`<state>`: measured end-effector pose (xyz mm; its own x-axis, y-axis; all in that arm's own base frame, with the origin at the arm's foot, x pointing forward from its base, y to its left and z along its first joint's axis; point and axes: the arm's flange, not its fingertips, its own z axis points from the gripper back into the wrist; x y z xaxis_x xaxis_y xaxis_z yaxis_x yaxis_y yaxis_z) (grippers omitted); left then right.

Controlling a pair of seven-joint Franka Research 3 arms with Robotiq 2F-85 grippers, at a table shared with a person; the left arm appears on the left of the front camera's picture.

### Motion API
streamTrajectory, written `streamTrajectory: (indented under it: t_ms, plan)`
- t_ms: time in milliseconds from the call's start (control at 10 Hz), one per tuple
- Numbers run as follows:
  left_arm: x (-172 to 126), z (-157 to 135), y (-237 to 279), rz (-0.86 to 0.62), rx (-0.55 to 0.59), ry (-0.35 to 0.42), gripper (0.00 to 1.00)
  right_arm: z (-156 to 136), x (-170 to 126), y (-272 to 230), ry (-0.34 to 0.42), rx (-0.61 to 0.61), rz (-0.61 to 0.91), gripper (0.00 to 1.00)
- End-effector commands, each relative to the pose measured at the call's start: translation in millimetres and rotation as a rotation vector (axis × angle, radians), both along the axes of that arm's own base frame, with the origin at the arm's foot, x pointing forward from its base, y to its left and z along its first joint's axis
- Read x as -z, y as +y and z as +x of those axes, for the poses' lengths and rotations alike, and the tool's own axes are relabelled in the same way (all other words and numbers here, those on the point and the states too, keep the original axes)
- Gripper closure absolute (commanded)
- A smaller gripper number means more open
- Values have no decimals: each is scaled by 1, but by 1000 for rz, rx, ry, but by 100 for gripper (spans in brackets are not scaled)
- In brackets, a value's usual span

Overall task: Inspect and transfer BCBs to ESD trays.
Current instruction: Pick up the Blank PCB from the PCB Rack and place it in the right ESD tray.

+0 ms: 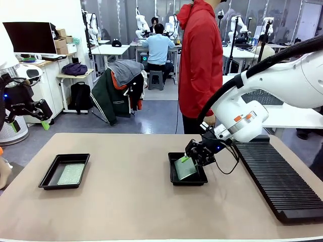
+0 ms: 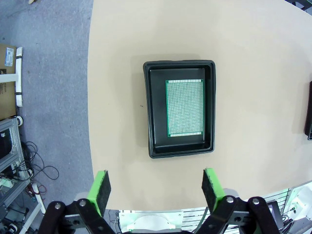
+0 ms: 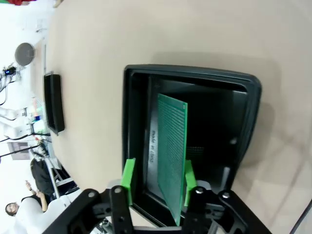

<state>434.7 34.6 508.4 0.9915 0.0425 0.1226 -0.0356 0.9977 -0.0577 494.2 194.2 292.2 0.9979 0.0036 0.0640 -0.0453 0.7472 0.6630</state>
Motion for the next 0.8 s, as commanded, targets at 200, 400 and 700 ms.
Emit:
streamTrajectory:
  t_ms: [200,400,700]
  plan:
    - [2,0,1,0,-2,-6,0,-3,-39,13,29,47,-277,19]
    - [2,0,1,0,-2,-6,0,-9,-59,9,29,53,-399,0]
    - [2,0,1,0,-2,-6,0,-18,-82,1,19,68,-513,0]
